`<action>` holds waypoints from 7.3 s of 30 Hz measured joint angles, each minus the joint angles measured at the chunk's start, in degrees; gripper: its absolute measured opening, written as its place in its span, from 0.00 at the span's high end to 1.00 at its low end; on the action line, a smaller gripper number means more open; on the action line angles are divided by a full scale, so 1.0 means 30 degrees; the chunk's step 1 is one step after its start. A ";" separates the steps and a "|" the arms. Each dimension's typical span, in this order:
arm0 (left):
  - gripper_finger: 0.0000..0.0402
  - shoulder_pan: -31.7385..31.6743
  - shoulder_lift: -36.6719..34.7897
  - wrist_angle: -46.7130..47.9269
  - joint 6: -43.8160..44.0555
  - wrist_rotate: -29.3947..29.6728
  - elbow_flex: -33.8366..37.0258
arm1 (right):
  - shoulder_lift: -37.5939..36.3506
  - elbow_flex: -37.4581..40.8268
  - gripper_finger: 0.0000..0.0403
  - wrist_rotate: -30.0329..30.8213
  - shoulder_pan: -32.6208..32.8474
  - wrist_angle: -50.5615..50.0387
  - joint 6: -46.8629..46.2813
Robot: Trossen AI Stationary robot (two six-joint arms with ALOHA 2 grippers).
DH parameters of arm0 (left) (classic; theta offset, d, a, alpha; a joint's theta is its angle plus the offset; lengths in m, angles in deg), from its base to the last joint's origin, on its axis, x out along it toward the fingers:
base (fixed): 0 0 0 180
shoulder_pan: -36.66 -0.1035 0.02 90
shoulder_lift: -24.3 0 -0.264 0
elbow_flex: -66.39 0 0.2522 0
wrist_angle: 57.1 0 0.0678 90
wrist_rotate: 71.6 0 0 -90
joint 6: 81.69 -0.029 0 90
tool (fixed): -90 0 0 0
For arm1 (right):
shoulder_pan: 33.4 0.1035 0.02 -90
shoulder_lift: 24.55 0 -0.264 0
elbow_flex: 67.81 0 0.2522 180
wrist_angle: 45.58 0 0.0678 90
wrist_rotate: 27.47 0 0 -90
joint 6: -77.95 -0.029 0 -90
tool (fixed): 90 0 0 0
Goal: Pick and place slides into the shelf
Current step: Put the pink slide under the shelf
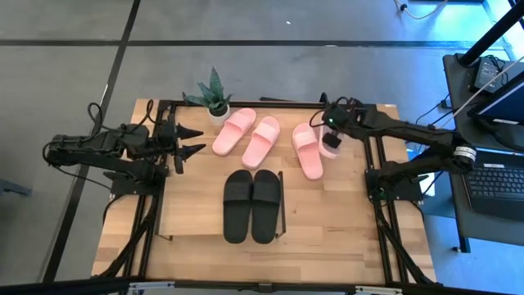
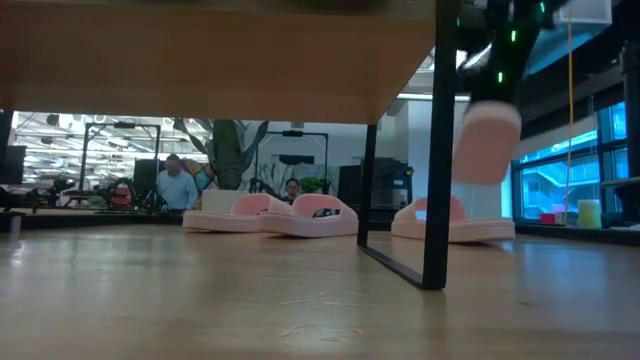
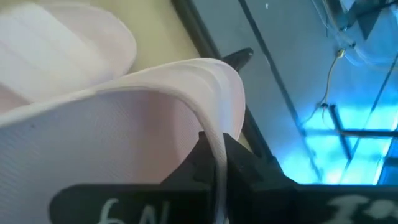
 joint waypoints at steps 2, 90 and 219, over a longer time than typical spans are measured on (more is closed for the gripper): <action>0.50 0.0000 -0.0003 0.0217 0.0000 0.0000 0.0000 | -0.0007 -0.1781 0.97 0.0030 0.0758 -0.2579 -0.1711; 0.50 0.0022 -0.0018 0.0412 0.2178 -1.1468 0.0000 | 2.3117 -2.4702 0.93 -0.2683 2.2518 -0.3013 -1.7012; 0.50 0.6200 0.2613 -0.1424 0.5668 -1.1708 -0.2564 | 2.0495 -2.6506 0.64 0.2718 2.8270 -0.0141 -1.8927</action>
